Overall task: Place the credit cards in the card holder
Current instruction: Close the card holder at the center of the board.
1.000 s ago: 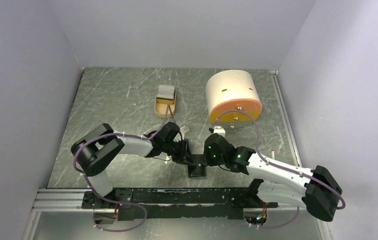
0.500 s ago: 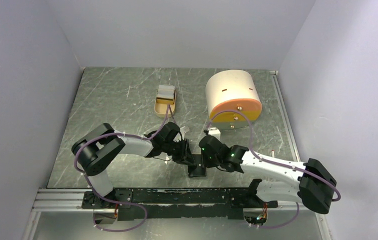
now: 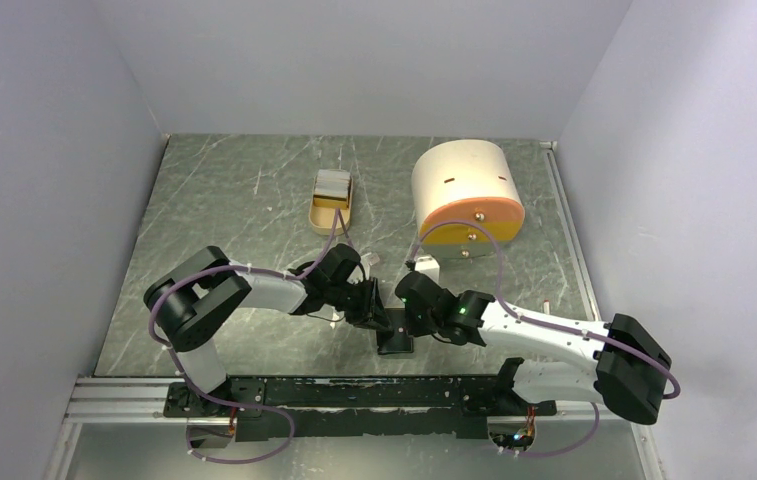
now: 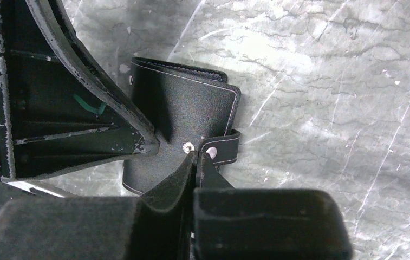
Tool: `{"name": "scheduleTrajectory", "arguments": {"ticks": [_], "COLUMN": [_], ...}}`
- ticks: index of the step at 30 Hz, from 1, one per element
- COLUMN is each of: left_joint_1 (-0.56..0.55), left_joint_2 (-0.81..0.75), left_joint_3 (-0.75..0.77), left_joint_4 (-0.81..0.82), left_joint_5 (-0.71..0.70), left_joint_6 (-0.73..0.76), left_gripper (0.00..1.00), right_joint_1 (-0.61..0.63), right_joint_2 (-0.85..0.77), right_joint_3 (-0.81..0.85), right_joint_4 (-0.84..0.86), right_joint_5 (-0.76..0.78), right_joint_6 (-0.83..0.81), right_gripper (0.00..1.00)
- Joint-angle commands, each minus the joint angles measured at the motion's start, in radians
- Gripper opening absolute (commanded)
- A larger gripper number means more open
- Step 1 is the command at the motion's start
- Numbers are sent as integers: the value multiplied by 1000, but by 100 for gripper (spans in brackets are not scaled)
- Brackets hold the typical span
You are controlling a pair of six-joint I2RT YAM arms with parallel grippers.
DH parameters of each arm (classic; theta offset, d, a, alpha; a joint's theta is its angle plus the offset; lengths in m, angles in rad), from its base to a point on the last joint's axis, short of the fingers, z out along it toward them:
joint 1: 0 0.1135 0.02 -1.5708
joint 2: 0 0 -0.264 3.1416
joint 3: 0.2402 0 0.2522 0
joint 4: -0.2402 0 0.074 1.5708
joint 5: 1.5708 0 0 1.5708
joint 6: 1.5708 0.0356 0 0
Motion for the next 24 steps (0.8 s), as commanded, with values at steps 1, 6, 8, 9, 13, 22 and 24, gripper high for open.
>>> {"name": "scheduleTrajectory", "arguments": {"ticks": [1,6,8,9,13,22,24], "left_joint_1": [-12,-12,-12,-11,-12,-12,-12], "left_joint_2": [15,12,14,16,20,21,22], "left_joint_3": [-11,-12,-11,-11,-10,-9,-8], "left_joint_4": [1,1,1,1,1,3,3], "left_joint_5": [-16,-16,-15,-15,-14,-13,-12], "left_joint_6": [12,12,11,12,12,10,10], "left_gripper": [27,27,27,27,27,26,26], "right_joint_1": [11,10,11,12,12,13,14], "right_joint_2": [-11,-8,-5,-7,7,21,24], "right_joint_3": [14,3,-3,-7,-12,-23,-25], "right_joint_4": [7,46,62,71,87,95,96], "right_joint_5": [18,-5,-19,-24,-33,-46,-49], "right_joint_6": [4,1,1,1,3,11,11], "right_gripper": [0,0,0,0,0,0,0]}}
